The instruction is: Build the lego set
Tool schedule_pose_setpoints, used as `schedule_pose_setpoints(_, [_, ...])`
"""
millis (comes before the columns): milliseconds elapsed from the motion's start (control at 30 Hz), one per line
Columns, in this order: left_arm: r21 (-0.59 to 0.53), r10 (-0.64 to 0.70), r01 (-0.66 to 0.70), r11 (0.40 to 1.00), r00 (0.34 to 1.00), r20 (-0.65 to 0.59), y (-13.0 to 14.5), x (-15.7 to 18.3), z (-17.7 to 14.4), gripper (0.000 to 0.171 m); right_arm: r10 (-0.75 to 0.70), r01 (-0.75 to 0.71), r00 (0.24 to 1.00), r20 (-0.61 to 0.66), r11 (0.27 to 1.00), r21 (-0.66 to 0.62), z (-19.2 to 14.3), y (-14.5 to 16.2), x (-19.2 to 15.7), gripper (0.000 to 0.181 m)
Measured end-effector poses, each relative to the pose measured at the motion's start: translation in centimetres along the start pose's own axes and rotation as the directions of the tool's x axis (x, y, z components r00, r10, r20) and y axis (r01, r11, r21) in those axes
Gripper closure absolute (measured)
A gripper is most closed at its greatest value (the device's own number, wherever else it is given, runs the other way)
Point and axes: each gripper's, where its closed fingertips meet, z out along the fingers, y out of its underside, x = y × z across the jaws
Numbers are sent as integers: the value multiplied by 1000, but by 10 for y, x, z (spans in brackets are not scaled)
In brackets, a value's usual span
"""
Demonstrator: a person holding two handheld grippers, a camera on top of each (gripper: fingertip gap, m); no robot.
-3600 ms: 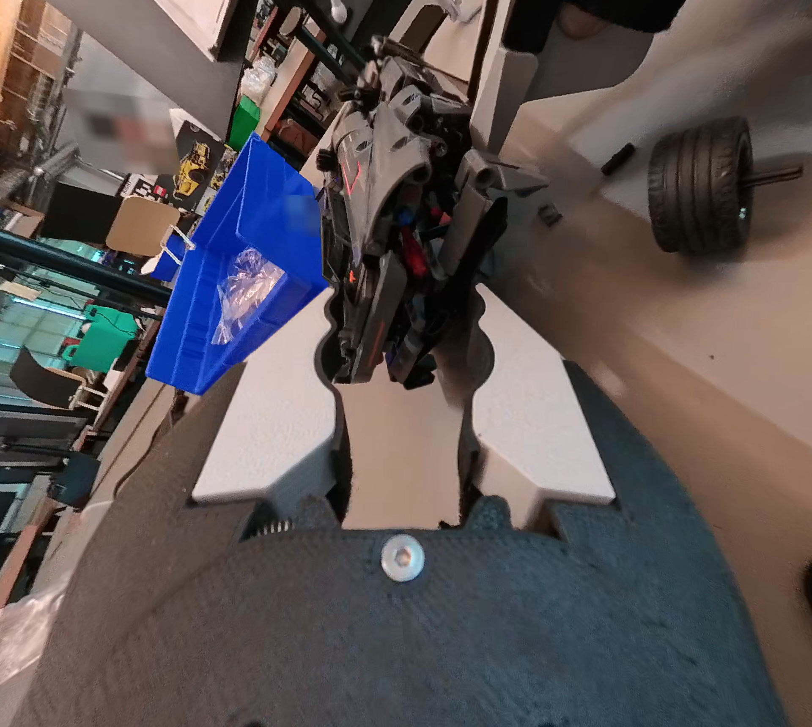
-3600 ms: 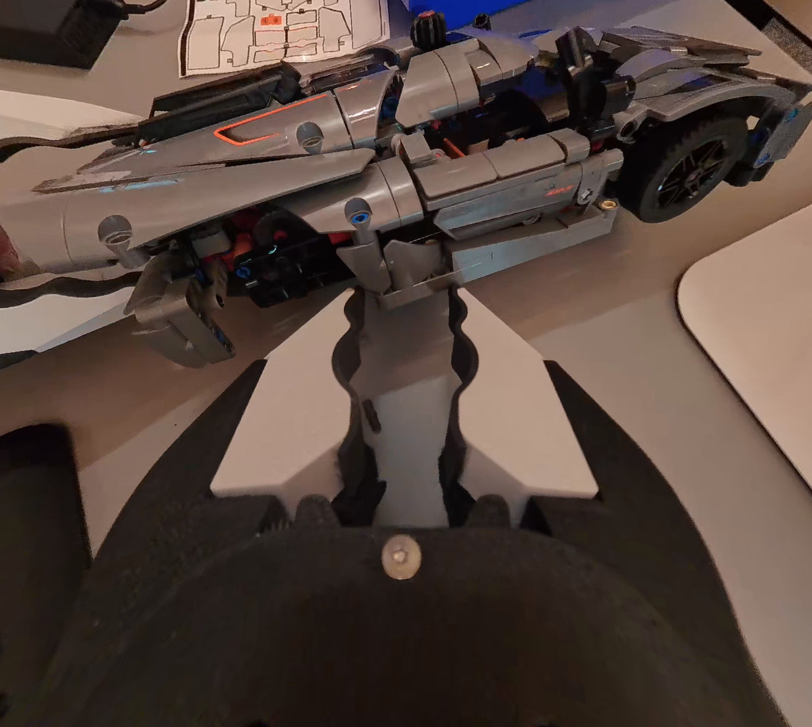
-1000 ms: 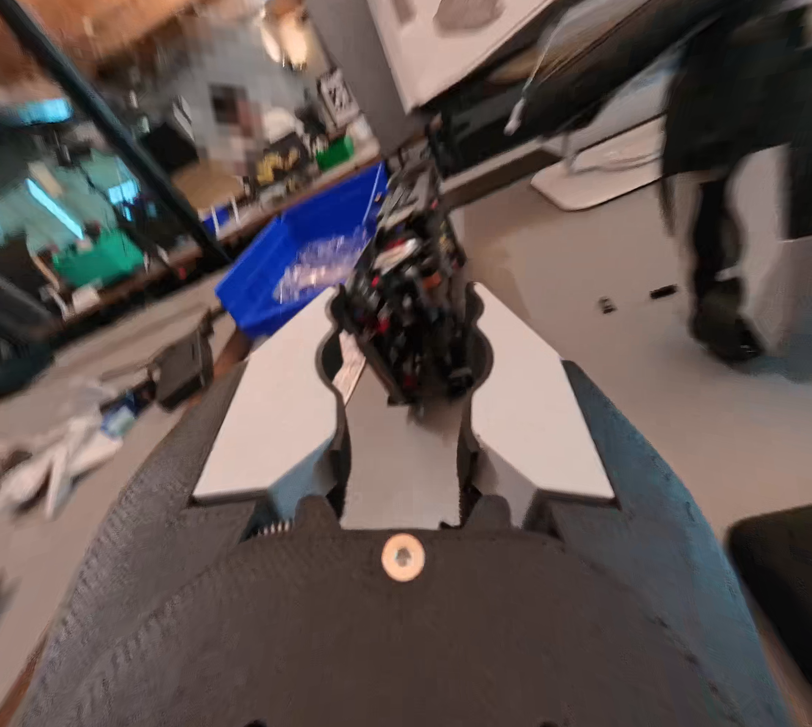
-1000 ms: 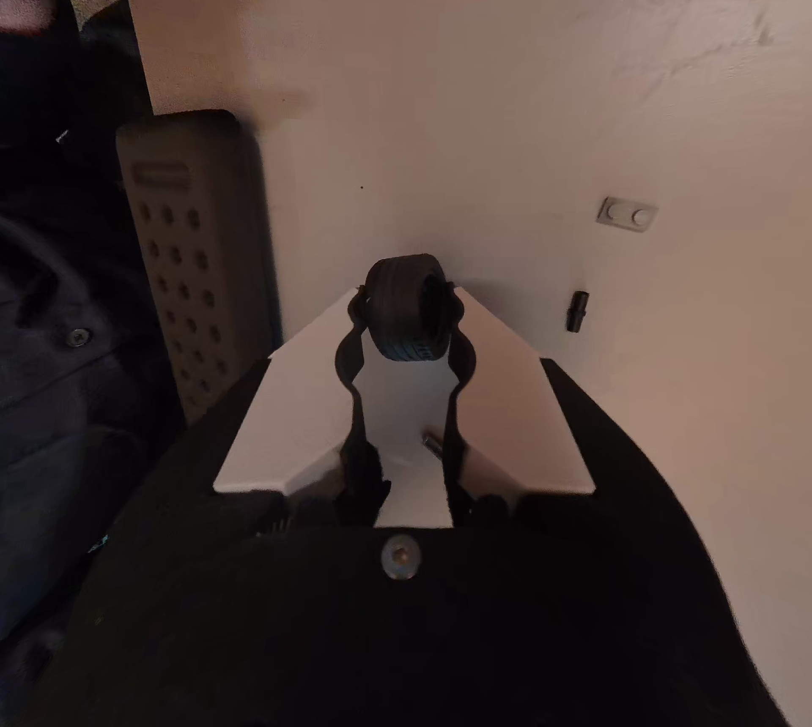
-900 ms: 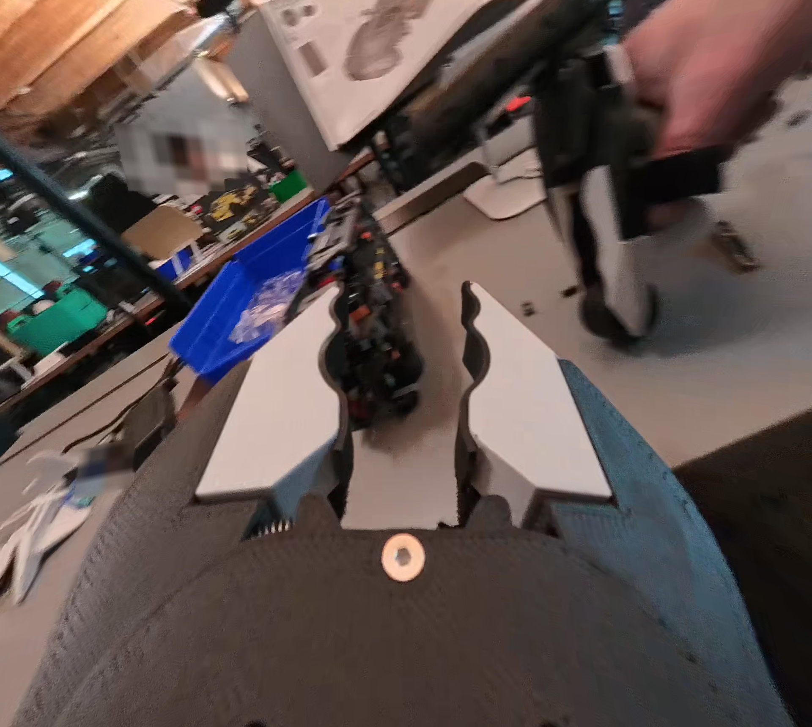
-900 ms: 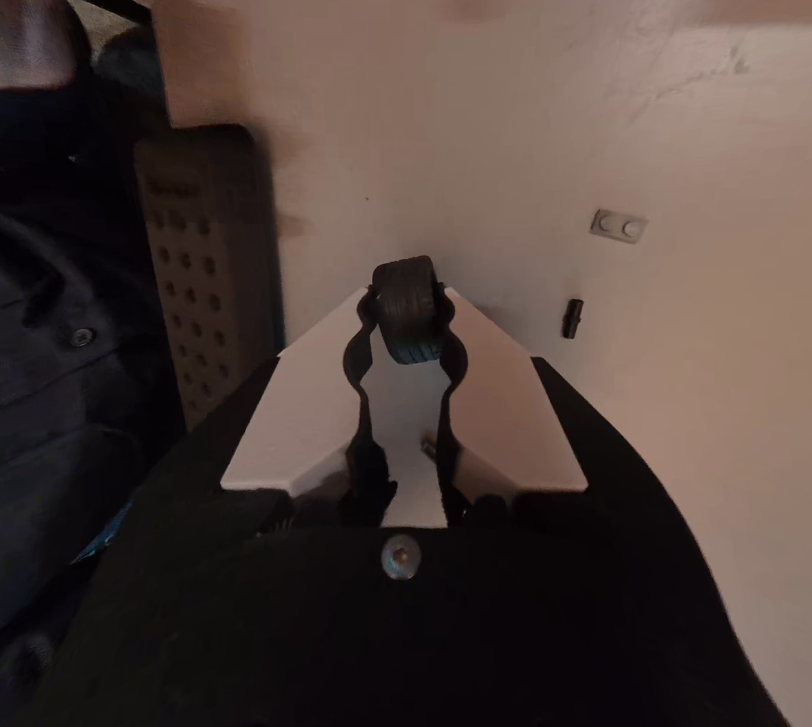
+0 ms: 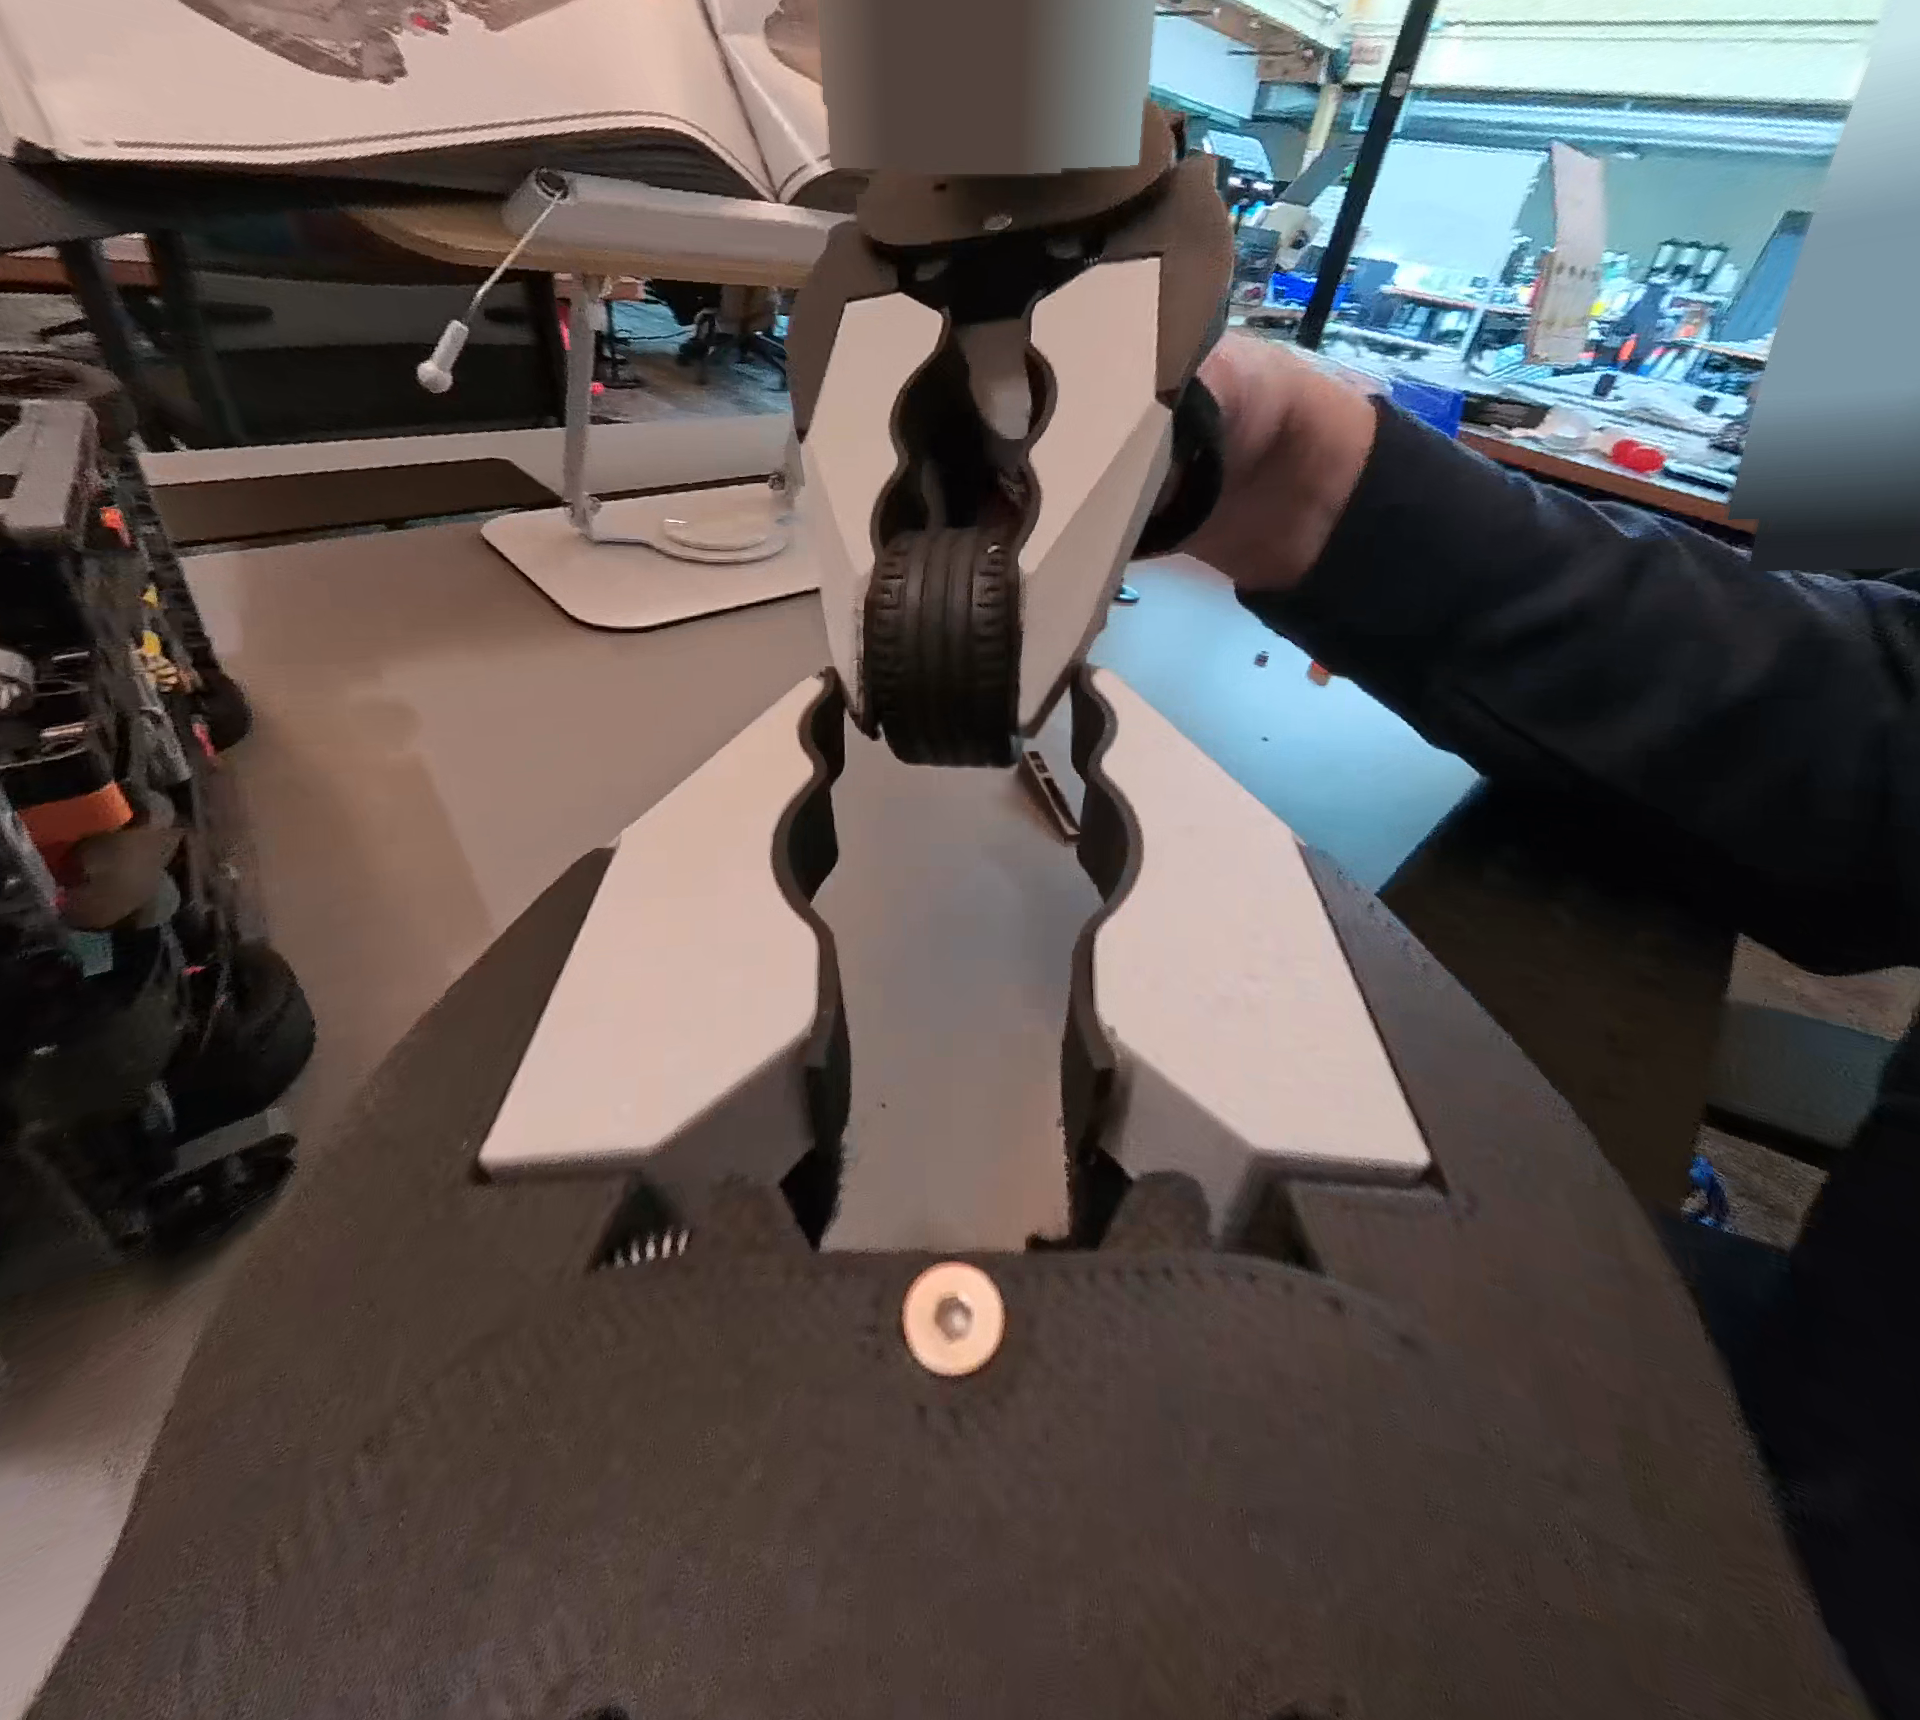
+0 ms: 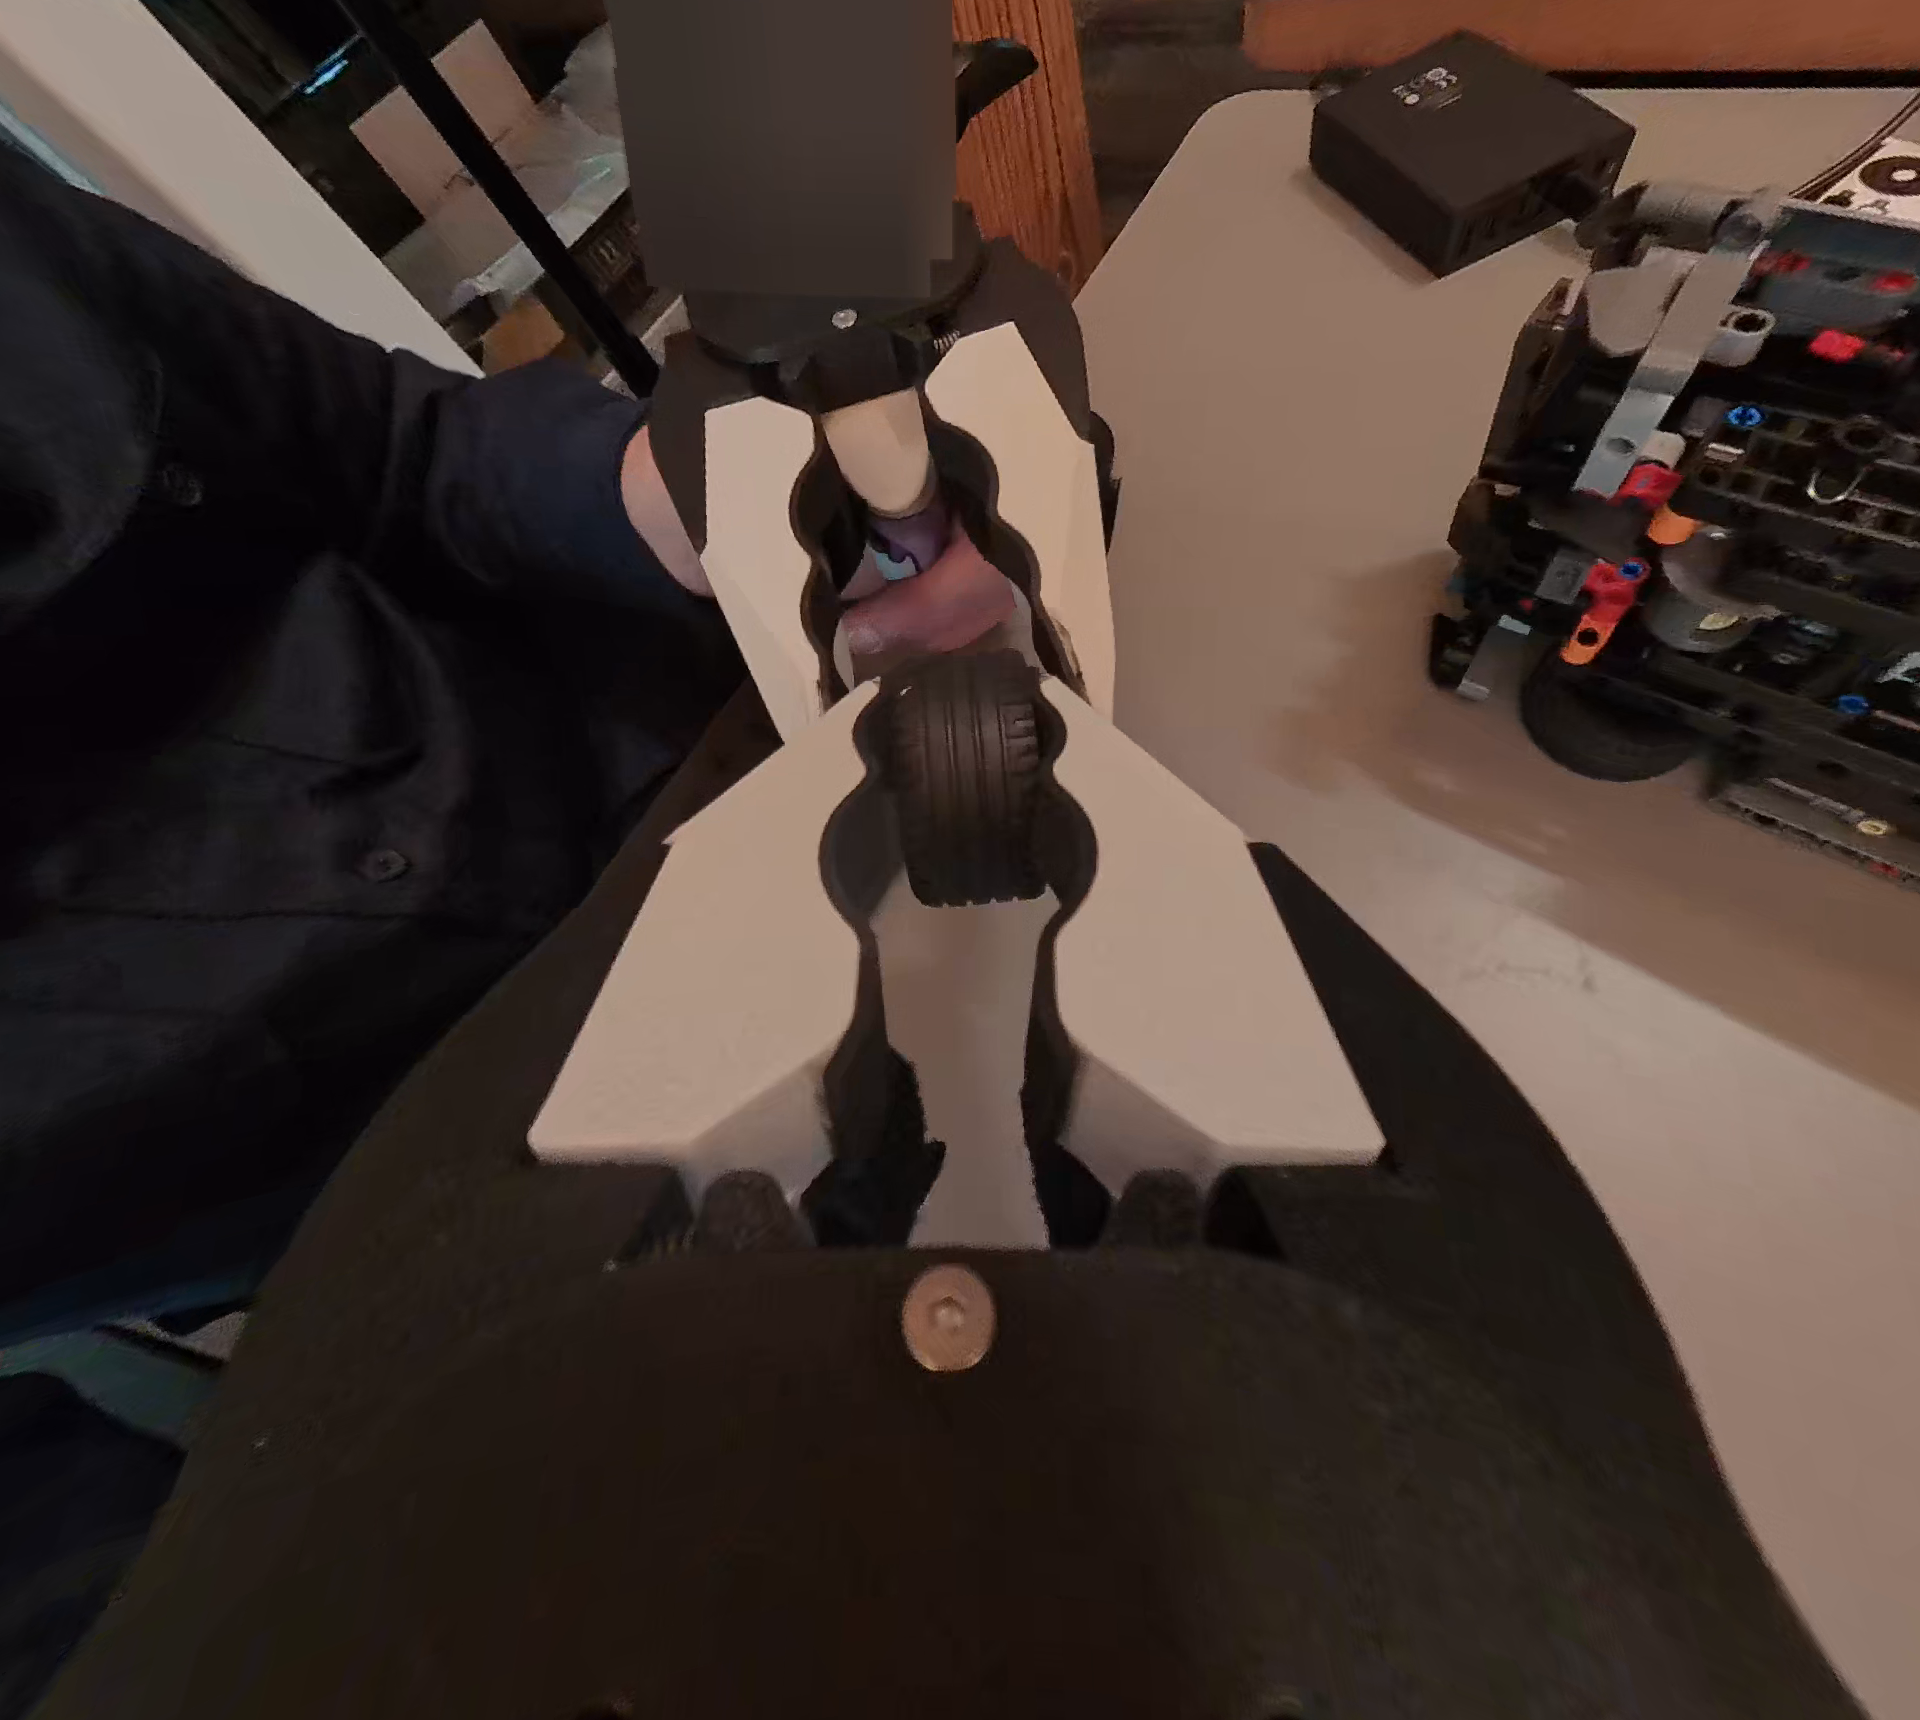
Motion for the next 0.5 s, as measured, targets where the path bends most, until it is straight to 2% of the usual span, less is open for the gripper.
schedule_pose_setpoints(200, [-11, -64, 64, 998, 997, 33, -6, -10, -9, 134, 93, -96, 995, 35, 991, 97, 3, -17, 6, 160])
schedule_pose_setpoints(333, [53, -64, 60, 997, 994, 91, -18, -18, -16, 141, 172, -185, 982, 80, 963, 197, -1, -34, 8, 160])
schedule_pose_setpoints(400, [107, -101, 90, 990, 989, 103, -24, -22, -21, 151, 220, -239, 970, 100, 936, 258, -4, -43, 14, 157])
schedule_pose_setpoints(500, [139, -123, 106, 985, 985, 122, -26, -27, -24, 152, 221, -243, 969, 108, 928, 283, -2, -47, 14, 158])
